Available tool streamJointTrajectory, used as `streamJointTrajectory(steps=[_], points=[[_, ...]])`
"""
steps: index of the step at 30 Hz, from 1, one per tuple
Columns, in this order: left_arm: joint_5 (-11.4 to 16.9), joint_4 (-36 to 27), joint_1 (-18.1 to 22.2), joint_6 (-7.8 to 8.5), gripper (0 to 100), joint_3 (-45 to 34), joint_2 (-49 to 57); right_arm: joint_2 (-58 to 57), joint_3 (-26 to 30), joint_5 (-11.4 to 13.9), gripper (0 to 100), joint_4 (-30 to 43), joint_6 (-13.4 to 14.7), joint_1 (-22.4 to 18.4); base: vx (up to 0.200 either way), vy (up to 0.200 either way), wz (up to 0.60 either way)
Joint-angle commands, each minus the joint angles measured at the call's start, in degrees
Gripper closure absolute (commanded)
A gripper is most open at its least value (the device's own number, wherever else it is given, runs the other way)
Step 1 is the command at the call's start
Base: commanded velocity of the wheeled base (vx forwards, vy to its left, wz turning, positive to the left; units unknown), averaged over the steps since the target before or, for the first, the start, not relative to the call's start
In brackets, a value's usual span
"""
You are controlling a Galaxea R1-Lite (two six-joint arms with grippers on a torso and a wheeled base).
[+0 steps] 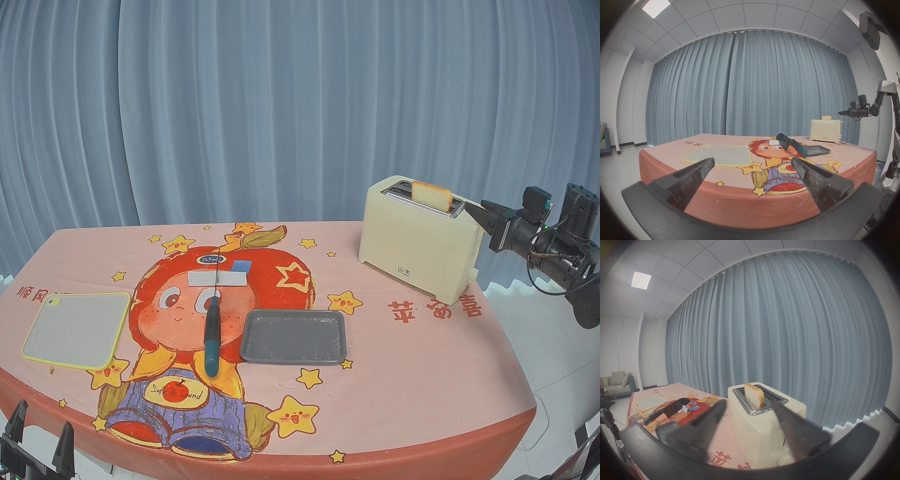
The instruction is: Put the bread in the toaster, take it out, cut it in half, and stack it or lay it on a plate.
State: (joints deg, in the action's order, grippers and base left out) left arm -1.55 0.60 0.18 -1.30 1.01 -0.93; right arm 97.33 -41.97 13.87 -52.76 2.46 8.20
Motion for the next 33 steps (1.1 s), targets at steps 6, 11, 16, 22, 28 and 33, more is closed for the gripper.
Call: streamJointTrajectory(steps=[6, 11, 16, 22, 28, 33], points=[[0.0, 0.0, 0.0, -0.01, 0, -1.0, 0.0, 0.0, -3.5, 0.1, 0, 1.7, 0.1, 0.5, 0.000, 0.000, 0.00], [0.0, 0.0, 0.0, -0.01, 0, -1.0, 0.0, 0.2, -4.7, 0.2, 0, 3.9, 0.1, 0.1, 0.000, 0.000, 0.00], [0.0, 0.0, 0.0, -0.01, 0, -1.0, 0.0, -0.4, -7.9, 0.1, 0, 11.2, 0.0, 0.0, 0.000, 0.000, 0.00], [0.0, 0.0, 0.1, -0.01, 0, -1.0, 0.0, 0.0, -9.2, 0.0, 0, 14.0, -0.6, 0.1, 0.000, 0.000, 0.00], [0.0, 0.0, 0.0, -0.01, 0, -1.0, 0.0, 0.2, -10.9, -0.3, 0, 14.3, -0.6, 0.4, 0.000, 0.000, 0.00], [0.0, 0.0, 0.1, -0.01, 0, -1.0, 0.0, -0.3, -11.6, -0.4, 0, 16.9, -0.6, 0.4, 0.000, 0.000, 0.00]])
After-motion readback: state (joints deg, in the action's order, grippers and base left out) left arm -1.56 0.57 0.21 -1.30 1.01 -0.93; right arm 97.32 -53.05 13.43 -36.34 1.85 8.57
